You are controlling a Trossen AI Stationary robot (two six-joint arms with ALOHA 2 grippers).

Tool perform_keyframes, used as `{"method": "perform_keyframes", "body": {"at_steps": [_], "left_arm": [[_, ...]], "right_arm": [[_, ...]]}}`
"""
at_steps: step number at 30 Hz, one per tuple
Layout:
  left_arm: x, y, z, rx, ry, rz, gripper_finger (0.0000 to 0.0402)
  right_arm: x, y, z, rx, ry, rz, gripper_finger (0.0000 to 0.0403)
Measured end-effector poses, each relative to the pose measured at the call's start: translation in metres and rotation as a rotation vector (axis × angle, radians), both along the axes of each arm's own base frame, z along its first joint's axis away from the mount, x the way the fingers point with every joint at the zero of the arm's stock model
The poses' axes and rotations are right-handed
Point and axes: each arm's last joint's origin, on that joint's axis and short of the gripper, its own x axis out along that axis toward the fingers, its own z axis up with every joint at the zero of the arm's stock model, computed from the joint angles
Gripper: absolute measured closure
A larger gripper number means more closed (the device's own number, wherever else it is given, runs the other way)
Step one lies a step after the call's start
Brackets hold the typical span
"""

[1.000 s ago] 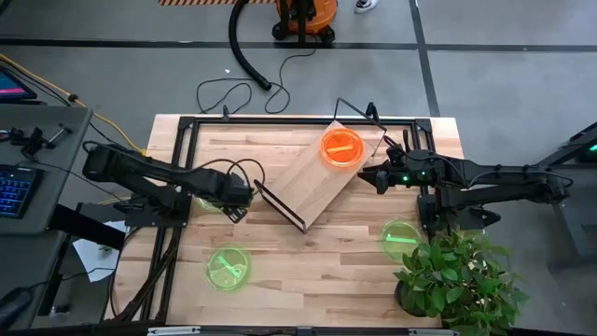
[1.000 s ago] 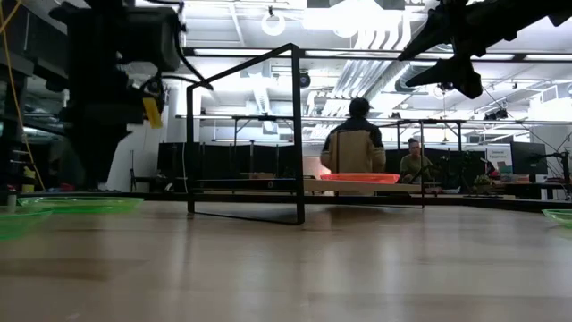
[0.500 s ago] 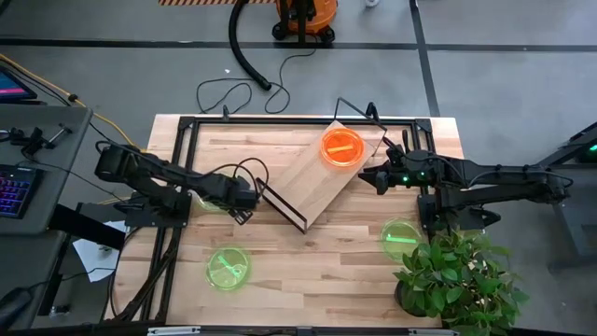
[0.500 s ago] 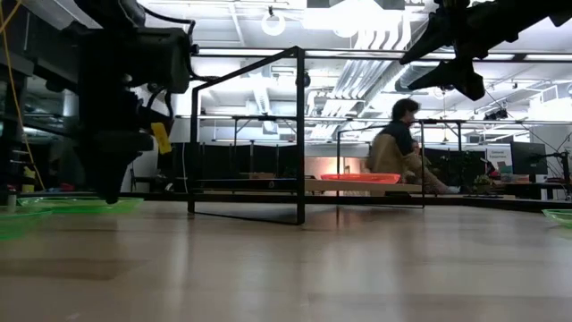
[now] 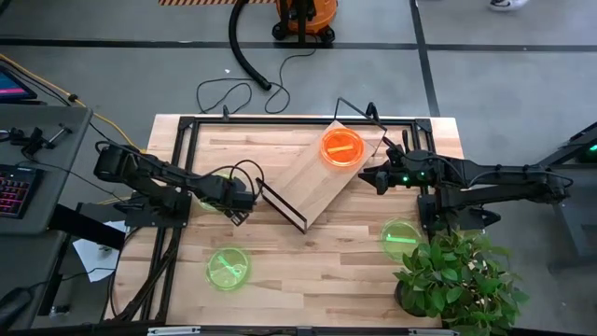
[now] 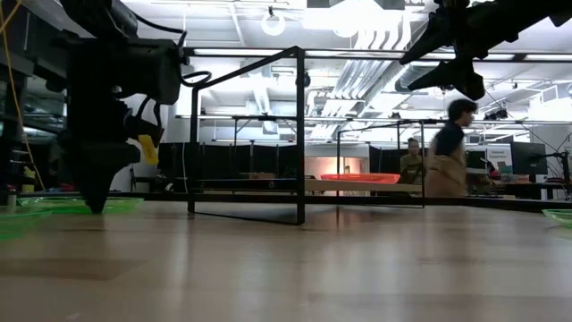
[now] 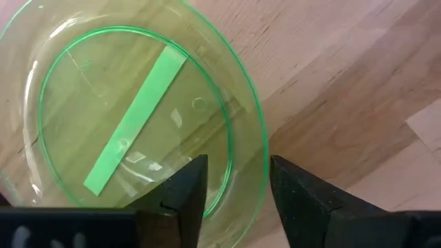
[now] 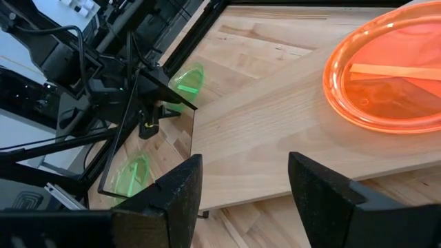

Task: Place and stack plates onto a shelf
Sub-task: Put the top left green plate on the shelf

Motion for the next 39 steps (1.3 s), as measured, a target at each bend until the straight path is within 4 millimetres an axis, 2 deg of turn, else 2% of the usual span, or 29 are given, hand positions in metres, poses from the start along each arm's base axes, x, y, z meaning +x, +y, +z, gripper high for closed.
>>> {"method": "perform_keyframes", "body": {"at_steps": [3, 7, 11, 14, 19, 23, 30, 34, 39], "left_arm": [[0.0, 0.0, -0.001, -0.006, 0.0, 0.0, 0.0301], [-0.001, 0.0, -0.002, -0.002, 0.0, -0.001, 0.0385], [-0.001, 0.0, 0.002, -0.005, -0.012, 0.0, 0.0391], [0.0, -0.001, 0.013, -0.041, -0.057, -0.006, 0.0399], [0.0, -0.001, 0.049, -0.038, -0.156, -0.019, 0.0401], [-0.01, 0.005, 0.085, 0.016, -0.191, -0.009, 0.0401], [-0.025, 0.027, 0.152, 0.169, -0.271, 0.004, 0.0401], [-0.016, 0.051, 0.195, 0.275, -0.348, -0.098, 0.0401], [0.017, 0.086, 0.237, 0.379, -0.406, -0.395, 0.0401]], "right_arm": [[0.0, 0.0, 0.0, 0.0, 0.0, 0.0, 0.0206], [0.0, 0.0, 0.0, 0.0, 0.0, 0.0, 0.0206], [0.0, 0.0, 0.0, 0.0, -0.002, 0.0, 0.0206], [0.0, 0.0, 0.0, 0.0, -0.002, 0.001, 0.0206], [0.0, 0.0, 0.0, 0.002, -0.002, 0.0, 0.0206], [0.0, 0.0, 0.0, 0.001, -0.001, 0.0, 0.0206], [0.0, 0.0, 0.0, 0.003, -0.003, 0.0, 0.0206], [0.0, 0.0, 0.001, 0.003, -0.008, -0.001, 0.0206], [0.0, 0.0, 0.001, 0.0, -0.009, 0.0, 0.0206]]}}
